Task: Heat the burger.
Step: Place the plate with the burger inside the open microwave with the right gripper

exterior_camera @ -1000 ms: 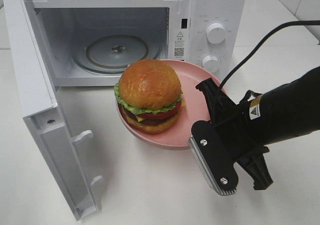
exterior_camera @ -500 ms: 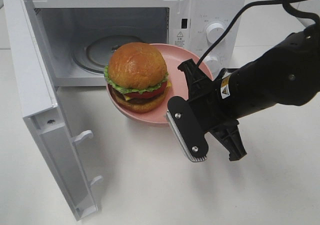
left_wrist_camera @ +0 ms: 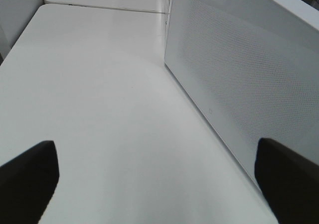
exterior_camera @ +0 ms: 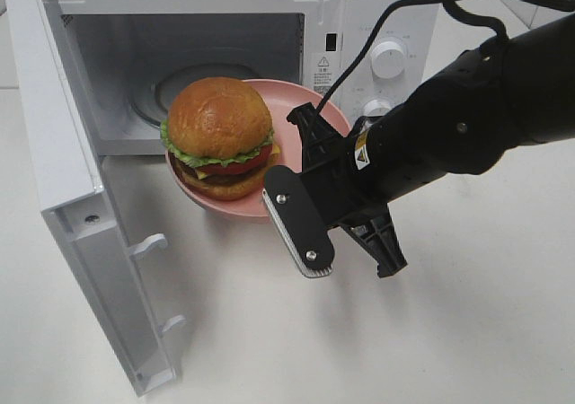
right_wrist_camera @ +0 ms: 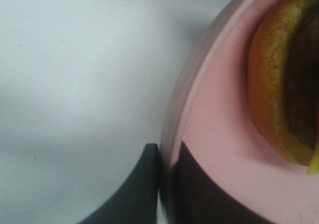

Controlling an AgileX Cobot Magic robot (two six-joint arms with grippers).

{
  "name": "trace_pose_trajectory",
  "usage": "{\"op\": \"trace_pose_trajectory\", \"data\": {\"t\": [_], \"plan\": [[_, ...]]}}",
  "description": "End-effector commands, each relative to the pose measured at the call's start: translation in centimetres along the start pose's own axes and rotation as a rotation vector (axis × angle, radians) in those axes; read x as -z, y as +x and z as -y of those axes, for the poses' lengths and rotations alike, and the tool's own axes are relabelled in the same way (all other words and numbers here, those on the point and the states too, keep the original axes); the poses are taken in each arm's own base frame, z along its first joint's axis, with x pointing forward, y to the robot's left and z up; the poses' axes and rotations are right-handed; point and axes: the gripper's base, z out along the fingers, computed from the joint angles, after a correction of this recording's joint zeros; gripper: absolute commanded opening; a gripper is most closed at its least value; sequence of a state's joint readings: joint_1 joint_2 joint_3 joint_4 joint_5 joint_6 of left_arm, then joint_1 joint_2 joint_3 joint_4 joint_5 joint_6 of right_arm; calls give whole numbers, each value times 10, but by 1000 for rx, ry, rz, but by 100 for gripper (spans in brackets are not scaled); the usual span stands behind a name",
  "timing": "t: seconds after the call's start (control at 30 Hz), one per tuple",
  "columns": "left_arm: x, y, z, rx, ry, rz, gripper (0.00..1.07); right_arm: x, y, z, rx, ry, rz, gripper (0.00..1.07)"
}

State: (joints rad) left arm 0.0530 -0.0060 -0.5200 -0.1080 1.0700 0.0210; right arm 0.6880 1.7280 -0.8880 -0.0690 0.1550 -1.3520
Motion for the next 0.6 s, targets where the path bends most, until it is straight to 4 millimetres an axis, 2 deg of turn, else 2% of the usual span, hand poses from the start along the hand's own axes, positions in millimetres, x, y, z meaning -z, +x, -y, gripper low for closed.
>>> {"op": "trace_pose_trajectory", "data": {"t": [0.03, 0.23, 0.6], "plan": [[0, 1, 1, 1, 12, -2, 100, 2, -9, 21, 4, 92, 26, 0], [0, 1, 1, 1, 12, -2, 100, -4, -10, 29, -10, 93, 26, 0], [0, 1, 1, 1, 12, -2, 100, -29, -14, 51, -32, 60, 17, 0]]}}
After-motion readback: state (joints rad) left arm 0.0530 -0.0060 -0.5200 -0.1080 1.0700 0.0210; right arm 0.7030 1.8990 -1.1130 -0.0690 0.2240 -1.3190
